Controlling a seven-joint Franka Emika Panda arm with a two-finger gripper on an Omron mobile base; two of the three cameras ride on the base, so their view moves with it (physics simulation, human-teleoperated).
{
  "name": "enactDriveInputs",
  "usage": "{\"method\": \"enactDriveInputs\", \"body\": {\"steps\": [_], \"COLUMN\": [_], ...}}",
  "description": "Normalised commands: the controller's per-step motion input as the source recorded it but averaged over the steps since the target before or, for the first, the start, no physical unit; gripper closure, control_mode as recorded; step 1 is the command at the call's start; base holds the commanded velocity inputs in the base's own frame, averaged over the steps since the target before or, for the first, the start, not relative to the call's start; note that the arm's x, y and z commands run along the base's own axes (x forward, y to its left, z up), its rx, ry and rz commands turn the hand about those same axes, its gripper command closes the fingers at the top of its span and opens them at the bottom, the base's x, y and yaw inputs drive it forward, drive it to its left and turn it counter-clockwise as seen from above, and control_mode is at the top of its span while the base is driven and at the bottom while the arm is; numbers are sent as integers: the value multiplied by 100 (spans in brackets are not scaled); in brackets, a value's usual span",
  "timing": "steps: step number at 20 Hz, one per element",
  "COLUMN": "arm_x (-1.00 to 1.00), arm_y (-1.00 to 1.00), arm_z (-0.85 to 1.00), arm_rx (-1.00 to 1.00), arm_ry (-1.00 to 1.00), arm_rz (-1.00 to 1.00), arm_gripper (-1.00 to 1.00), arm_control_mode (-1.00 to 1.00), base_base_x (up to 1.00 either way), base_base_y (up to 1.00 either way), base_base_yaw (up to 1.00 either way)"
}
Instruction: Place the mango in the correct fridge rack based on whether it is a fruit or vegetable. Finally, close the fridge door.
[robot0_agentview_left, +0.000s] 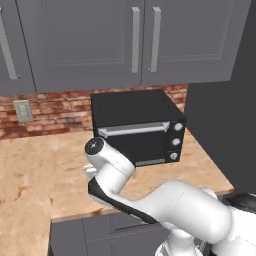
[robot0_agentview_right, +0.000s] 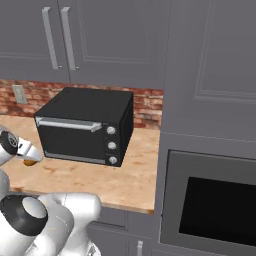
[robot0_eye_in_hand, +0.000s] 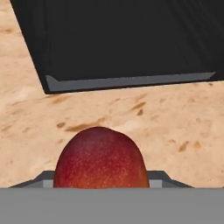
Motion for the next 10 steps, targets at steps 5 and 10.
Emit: {"method": "enactDriveInputs", "body": {"steps": [5,10], "arm_x": [-2,0], "arm_y": [-97,-100], "arm_z": [76,23], "arm_rx": [2,7], "arm_ry": [0,0], "arm_rz": [-4,0], "arm_gripper": [100,100], "arm_control_mode": [-100,-100], "base_base_x": [0,0], "base_base_y": [0,0], "base_base_yaw": [0,0]}}
